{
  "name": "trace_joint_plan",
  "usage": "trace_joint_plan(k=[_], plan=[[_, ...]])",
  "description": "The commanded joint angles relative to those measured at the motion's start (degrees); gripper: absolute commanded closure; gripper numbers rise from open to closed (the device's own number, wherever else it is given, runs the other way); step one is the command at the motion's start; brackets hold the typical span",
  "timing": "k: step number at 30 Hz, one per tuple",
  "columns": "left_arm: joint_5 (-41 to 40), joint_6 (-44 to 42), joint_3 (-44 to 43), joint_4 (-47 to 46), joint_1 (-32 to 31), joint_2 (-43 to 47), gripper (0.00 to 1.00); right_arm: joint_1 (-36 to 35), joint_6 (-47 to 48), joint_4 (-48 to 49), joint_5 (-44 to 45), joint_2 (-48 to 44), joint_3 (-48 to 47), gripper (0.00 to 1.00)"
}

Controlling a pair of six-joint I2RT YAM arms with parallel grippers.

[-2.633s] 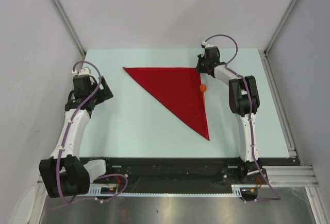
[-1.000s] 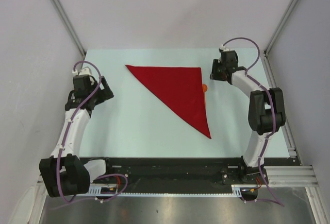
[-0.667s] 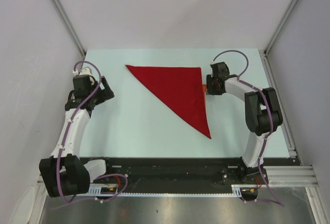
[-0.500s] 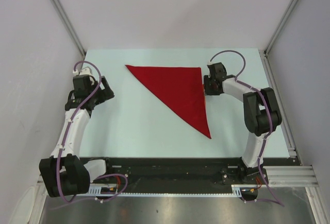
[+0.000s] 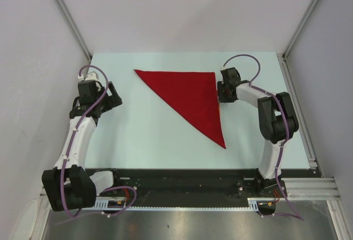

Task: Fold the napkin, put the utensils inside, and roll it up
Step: Grab a utensil with the right arm

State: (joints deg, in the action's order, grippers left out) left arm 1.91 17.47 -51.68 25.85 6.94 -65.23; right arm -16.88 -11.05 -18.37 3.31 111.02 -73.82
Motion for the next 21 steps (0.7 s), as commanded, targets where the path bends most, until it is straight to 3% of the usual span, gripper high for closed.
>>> trace_joint_plan(k=[1,11,17,20,21], plan=[[0.8,-0.6,-0.7,-0.9,0.6,1.2,0.07,-0.5,0.7,0.3,0.6,1.1,-2.5,0.62],[0.7,-0.6,-0.8,-0.9,0.5,1.3,0.07,-1.6,1.5,-1.5,2.4,3.0,-4.3,0.62],[0.8,-0.6,-0.7,-0.8,0.6,1.4,0.07,-1.4,0.9,-3.0,4.6,3.8,-4.6,0.70],[0.7,-0.6,-0.8,-0.8,0.6,1.5,0.07,-0.8,0.6,-3.6,5.4,3.8,-4.1,0.77],[0.7,-0.6,-0.7,-0.8,0.6,1.5,0.07,-0.6,0.3,-3.8,5.7,3.5,-3.7,0.83]])
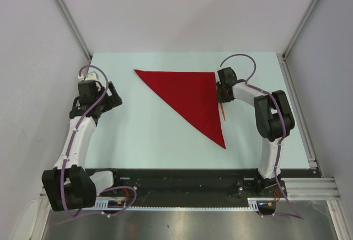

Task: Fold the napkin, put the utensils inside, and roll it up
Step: Grab a utensil with the right arm, then place the utensil onto the napkin

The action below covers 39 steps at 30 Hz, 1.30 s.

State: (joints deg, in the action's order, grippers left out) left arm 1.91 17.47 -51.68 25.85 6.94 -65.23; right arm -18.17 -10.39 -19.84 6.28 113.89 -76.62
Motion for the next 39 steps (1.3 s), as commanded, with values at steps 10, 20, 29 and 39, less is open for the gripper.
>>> trace_joint_plan(k=[10,20,29,39], plan=[[0.9,-0.6,-0.7,-0.9,0.6,2.0,0.07,5.0,1.8,-3.5,0.0,-2.4,0.4,1.00],[1.7,-0.4,-0.6,-1.0,0.5,2.8,0.07,-3.8,15.2,-5.9,-9.2,-6.6,-7.6,1.00],[4.1,-0.3,0.1,-1.8,0.5,4.2,0.07,-16.9,18.5,-8.9,-10.6,7.7,-22.2,1.00],[6.1,0.0,0.5,-2.2,0.6,5.2,0.07,-20.6,24.3,-13.0,-8.0,20.4,-37.9,1.00]])
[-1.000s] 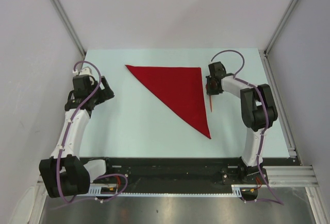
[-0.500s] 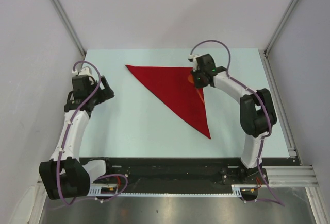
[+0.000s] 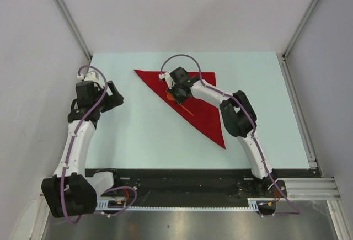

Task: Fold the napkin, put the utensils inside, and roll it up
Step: Place the utensil onto the napkin

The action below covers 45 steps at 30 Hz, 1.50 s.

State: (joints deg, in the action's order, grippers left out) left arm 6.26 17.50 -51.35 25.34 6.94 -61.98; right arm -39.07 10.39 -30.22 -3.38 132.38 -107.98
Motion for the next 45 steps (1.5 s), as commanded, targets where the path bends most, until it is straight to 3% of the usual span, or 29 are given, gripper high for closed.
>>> trace_joint_plan(k=[1,11,43,45], plan=[[1.6,0.0,0.2,-1.7,0.5,1.9,0.07,0.4,3.6,-3.1,1.5,3.2,-8.5,1.00],[2.1,0.0,0.1,-1.7,0.6,2.0,0.07,0.3,2.6,-6.9,1.3,7.8,-15.1,1.00],[2.6,0.3,0.3,-1.7,0.5,2.1,0.07,0.7,-0.1,-9.7,3.3,10.7,-20.5,1.00],[2.6,0.2,0.4,-1.7,0.5,2.0,0.07,0.7,-0.4,-9.7,3.3,10.5,-20.3,0.89]])
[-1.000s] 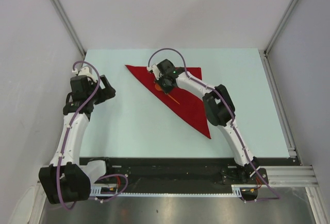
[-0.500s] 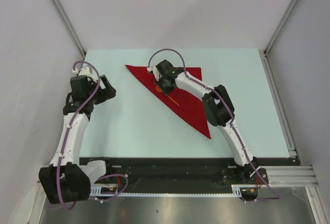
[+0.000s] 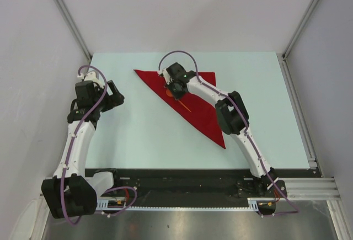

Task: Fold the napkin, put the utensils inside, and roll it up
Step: Place the utensil onto the napkin, then fold the napkin

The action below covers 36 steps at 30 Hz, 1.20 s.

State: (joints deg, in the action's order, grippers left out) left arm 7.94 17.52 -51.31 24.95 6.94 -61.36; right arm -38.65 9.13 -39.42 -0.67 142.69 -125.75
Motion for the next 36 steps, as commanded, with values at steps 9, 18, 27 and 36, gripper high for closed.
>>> trace_joint_plan(k=[9,18,27,36], plan=[[0.6,0.1,0.3,-1.2,0.6,1.3,0.07,-0.5,-3.7,2.4,2.3,-16.9,7.4,0.37],[1.7,0.0,0.7,-1.6,0.4,0.9,0.07,2.5,-27.2,1.8,8.1,-45.5,48.7,0.36],[3.0,0.5,0.7,-1.7,0.4,-0.1,0.08,10.6,-47.5,5.0,-2.7,-74.1,82.7,0.37],[2.9,0.5,0.9,-1.8,0.4,0.4,0.08,16.2,-47.9,7.9,-7.4,-76.0,88.3,0.40]])
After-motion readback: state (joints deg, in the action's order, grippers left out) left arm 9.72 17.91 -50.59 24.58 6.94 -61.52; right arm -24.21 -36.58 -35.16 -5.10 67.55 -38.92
